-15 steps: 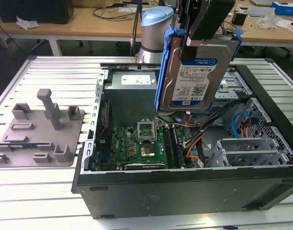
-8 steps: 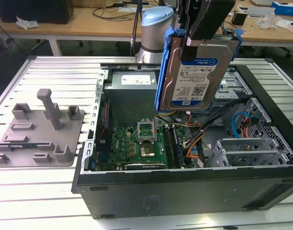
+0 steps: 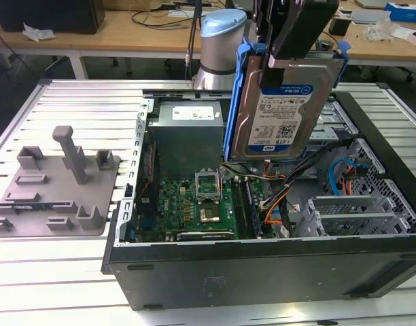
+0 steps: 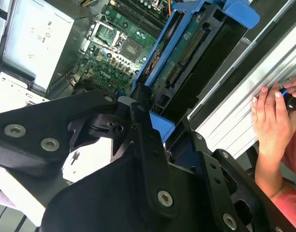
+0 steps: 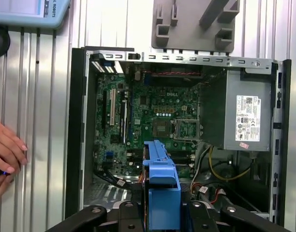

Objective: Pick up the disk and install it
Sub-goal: 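Insert the disk into the insertion slot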

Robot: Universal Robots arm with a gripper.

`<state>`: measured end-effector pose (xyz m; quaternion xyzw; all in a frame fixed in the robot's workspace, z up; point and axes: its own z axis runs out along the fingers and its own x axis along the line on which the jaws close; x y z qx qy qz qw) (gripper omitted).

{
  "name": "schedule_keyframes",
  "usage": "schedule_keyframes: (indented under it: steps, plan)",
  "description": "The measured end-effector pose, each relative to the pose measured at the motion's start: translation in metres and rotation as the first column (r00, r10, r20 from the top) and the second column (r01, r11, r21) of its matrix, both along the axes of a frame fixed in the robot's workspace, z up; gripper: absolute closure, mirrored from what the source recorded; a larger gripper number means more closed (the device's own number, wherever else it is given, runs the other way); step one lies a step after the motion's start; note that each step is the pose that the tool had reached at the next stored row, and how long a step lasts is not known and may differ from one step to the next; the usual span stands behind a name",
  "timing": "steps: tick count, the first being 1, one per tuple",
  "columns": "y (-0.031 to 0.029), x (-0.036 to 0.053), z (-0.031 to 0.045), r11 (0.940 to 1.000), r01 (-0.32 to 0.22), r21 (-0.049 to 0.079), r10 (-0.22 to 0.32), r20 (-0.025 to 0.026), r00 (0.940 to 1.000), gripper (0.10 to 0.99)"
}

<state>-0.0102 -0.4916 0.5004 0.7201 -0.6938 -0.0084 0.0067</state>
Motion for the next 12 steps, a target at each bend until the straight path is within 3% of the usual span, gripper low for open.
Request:
schedule_keyframes:
  steps: [3, 6, 9, 12]
  plan:
    - [-0.0078, 0.0001, -0.0006, 0.9998, 0.005, 0.02, -0.005, -0.0001, 1.0, 0.718]
    - [-0.013, 0.0005, -0.0012, 0.9994, 0.009, 0.033, -0.009, -0.0001, 1.0, 0.718]
    - [-0.0175, 0.0018, -0.0017, 0.9991, 0.013, 0.041, -0.013, 0.0004, 0.9999, 0.718]
    - [-0.0192, 0.0048, -0.002, 0.999, 0.016, 0.042, -0.016, 0.0014, 0.9999, 0.718]
